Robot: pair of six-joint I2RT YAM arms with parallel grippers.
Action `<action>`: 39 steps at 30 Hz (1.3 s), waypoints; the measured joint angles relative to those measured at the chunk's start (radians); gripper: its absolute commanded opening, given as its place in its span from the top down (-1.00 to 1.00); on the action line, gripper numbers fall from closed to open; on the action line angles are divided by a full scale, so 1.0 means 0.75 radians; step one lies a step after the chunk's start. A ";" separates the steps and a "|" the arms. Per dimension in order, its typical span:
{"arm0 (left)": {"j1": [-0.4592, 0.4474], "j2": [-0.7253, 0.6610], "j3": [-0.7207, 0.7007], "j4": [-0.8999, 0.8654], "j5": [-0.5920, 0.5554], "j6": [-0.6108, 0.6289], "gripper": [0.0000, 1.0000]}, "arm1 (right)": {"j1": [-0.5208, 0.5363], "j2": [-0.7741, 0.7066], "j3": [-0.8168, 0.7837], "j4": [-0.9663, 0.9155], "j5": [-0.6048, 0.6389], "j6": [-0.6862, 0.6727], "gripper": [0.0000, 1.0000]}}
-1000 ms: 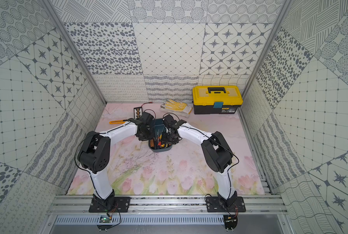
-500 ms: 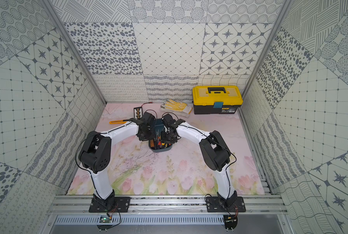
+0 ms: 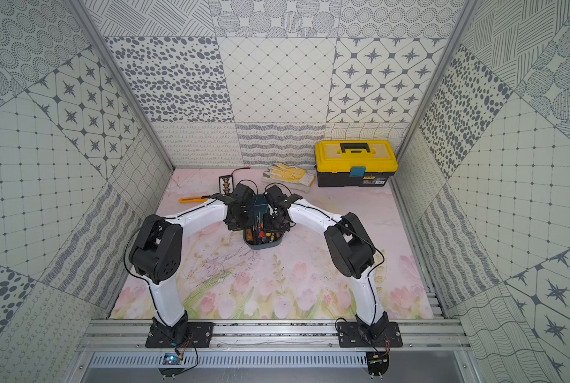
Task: Take out the screwdriver from the storage box
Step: Pick up the screwdriver from the storage box.
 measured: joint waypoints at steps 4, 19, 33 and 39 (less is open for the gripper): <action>0.000 0.000 0.000 0.000 -0.001 0.000 1.00 | 0.000 0.000 0.000 -0.001 0.000 -0.008 0.58; 0.000 0.002 0.000 0.000 -0.002 0.000 1.00 | 0.000 -0.001 -0.001 0.006 -0.001 -0.013 1.00; -0.005 0.003 0.001 -0.002 -0.014 0.001 1.00 | -0.003 -0.080 -0.092 0.130 -0.014 -0.010 1.00; -0.005 0.003 0.001 -0.002 -0.015 0.001 1.00 | -0.020 -0.171 -0.125 0.161 -0.004 -0.019 1.00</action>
